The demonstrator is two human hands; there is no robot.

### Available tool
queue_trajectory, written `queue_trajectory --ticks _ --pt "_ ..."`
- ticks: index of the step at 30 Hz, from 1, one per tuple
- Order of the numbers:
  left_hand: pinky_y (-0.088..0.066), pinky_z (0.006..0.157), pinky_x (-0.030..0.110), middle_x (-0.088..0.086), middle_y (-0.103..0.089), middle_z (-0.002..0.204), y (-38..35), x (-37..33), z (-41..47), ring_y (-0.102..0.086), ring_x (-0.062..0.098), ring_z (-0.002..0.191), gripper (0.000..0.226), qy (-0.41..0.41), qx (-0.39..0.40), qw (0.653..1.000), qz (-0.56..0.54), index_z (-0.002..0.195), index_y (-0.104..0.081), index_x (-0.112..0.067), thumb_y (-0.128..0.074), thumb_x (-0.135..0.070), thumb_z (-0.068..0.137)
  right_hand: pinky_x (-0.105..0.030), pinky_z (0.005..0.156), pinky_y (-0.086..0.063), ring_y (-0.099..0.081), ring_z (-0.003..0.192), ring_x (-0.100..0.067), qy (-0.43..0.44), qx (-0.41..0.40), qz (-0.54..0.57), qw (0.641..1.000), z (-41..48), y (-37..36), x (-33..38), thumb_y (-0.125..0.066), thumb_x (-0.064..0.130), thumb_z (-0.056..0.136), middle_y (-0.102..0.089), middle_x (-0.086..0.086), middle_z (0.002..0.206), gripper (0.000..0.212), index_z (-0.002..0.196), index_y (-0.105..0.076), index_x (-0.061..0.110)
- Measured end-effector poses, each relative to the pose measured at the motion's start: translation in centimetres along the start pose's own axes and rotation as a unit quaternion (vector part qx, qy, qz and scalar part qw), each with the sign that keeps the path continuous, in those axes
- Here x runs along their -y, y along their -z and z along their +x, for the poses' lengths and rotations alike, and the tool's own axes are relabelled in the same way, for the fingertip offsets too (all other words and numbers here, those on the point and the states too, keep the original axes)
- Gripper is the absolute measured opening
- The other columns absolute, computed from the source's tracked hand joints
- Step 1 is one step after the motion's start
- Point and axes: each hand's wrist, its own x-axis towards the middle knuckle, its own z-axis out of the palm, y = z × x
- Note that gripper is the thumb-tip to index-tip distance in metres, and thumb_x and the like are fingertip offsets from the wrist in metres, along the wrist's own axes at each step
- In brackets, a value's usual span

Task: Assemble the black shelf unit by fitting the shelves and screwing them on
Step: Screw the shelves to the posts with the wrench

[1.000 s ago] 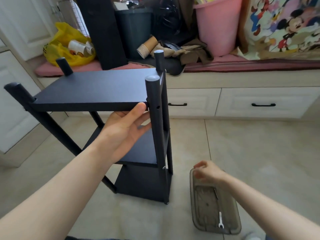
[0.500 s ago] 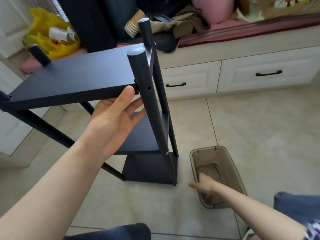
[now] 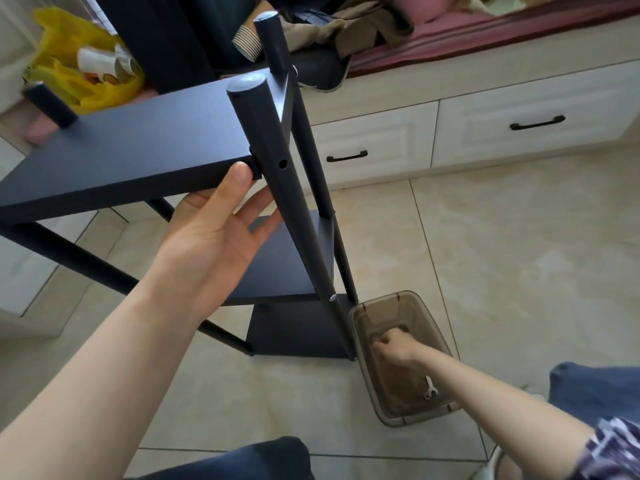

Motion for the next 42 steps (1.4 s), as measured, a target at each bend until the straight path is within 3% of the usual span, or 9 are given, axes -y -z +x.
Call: queue_trajectory --ticks 3,7,12,14,17,21,23,35,42 --pt "-0.055 0.096 0.04 -0.002 -0.073 0.118 -0.1 0.0 0.0 -0.064 0.023 0.123 0.035 0.003 -0.009 1.0 -0.004 0.105 -0.07 -0.02 -0.082 -0.034 0.075 -0.028 0.073 -0.045 -0.062 0.094 -0.024 -0.023 -0.044 -0.051 0.997 1.0 1.2 -0.5 -0.049 0.025 0.102 -0.063 -0.008 0.104 0.018 0.101 -0.058 0.01" --pt "-0.056 0.095 0.039 -0.002 -0.073 0.117 -0.3 0.0 -0.1 -0.065 0.023 0.121 0.03 0.007 -0.02 1.0 0.001 0.101 -0.073 -0.021 -0.08 -0.034 0.075 -0.027 0.081 -0.046 -0.062 0.112 -0.027 -0.064 -0.034 -0.115 0.991 2.3 1.2 -1.9 -0.044 0.01 0.102 -0.062 -0.014 0.126 0.026 0.123 -0.056 0.004" --pt "-0.056 0.094 0.038 -0.001 -0.072 0.117 -0.3 -0.2 0.0 -0.066 0.024 0.12 0.048 0.011 -0.023 1.0 0.005 0.113 -0.063 -0.016 -0.082 -0.035 0.074 -0.03 0.1 -0.043 -0.052 0.127 -0.031 -0.062 -0.044 -0.121 0.99 3.4 0.1 -2.9 -0.039 0.003 0.1 -0.045 -0.022 0.145 0.051 0.148 -0.026 -0.006" --pt "-0.055 0.094 0.038 0.0 -0.072 0.118 -0.3 -0.3 0.0 -0.066 0.024 0.12 0.053 0.013 -0.023 1.0 0.008 0.115 -0.06 -0.014 -0.084 -0.036 0.073 -0.033 0.096 -0.045 -0.055 0.116 -0.031 -0.051 -0.066 -0.11 0.991 4.1 -0.3 -3.3 -0.034 0.002 0.101 -0.05 -0.021 0.135 0.039 0.138 -0.039 -0.006" --pt "-0.055 0.095 0.038 -0.002 -0.073 0.116 -0.1 -0.3 0.0 -0.066 0.023 0.12 0.051 0.01 -0.018 1.0 0.014 0.114 -0.059 -0.013 -0.082 -0.035 0.074 -0.034 0.08 -0.047 -0.052 0.08 -0.022 -0.023 -0.1 -0.125 0.987 4.9 -0.9 -3.8 -0.027 0.004 0.102 -0.056 -0.012 0.097 0.026 0.093 -0.051 0.007" --pt "-0.055 0.095 0.039 -0.002 -0.073 0.116 0.0 -0.2 0.0 -0.066 0.023 0.12 0.05 0.011 -0.018 1.0 0.011 0.115 -0.059 -0.014 -0.081 -0.034 0.075 -0.043 0.097 -0.046 -0.056 0.115 -0.036 0.019 -0.095 -0.192 0.977 4.7 -1.6 -4.1 -0.034 0.01 0.104 -0.05 -0.021 0.132 0.032 0.131 -0.046 0.0" --pt "-0.055 0.096 0.039 -0.001 -0.072 0.116 0.1 -0.2 0.1 -0.066 0.023 0.12 0.051 0.011 -0.016 1.0 0.01 0.115 -0.059 -0.013 -0.082 -0.034 0.075 -0.039 0.096 -0.049 -0.057 0.119 -0.035 0.022 -0.083 -0.252 0.964 4.5 -1.7 -4.2 -0.041 0.01 0.102 -0.043 -0.021 0.141 0.04 0.141 -0.038 0.003" --pt "-0.055 0.096 0.041 0.003 -0.072 0.12 0.1 -0.2 0.0 -0.066 0.024 0.119 0.035 0.0 -0.006 1.0 0.016 0.112 -0.067 -0.016 -0.074 -0.03 0.08 -0.035 0.101 -0.046 -0.056 0.122 -0.029 0.083 -0.054 -0.3 0.949 2.7 -0.3 -2.0 -0.038 0.013 0.102 -0.055 -0.014 0.135 0.03 0.126 -0.056 0.01" --pt "-0.054 0.1 0.041 -0.001 -0.074 0.119 -0.1 0.0 -0.1 -0.067 0.02 0.119 0.016 -0.004 0.009 1.0 0.01 0.102 -0.079 -0.028 -0.065 -0.027 0.093 -0.029 0.072 -0.045 -0.064 0.101 -0.028 0.104 -0.04 -0.295 0.949 -0.7 4.4 4.2 -0.051 0.016 0.092 -0.066 -0.006 0.11 0.02 0.105 -0.065 0.015"
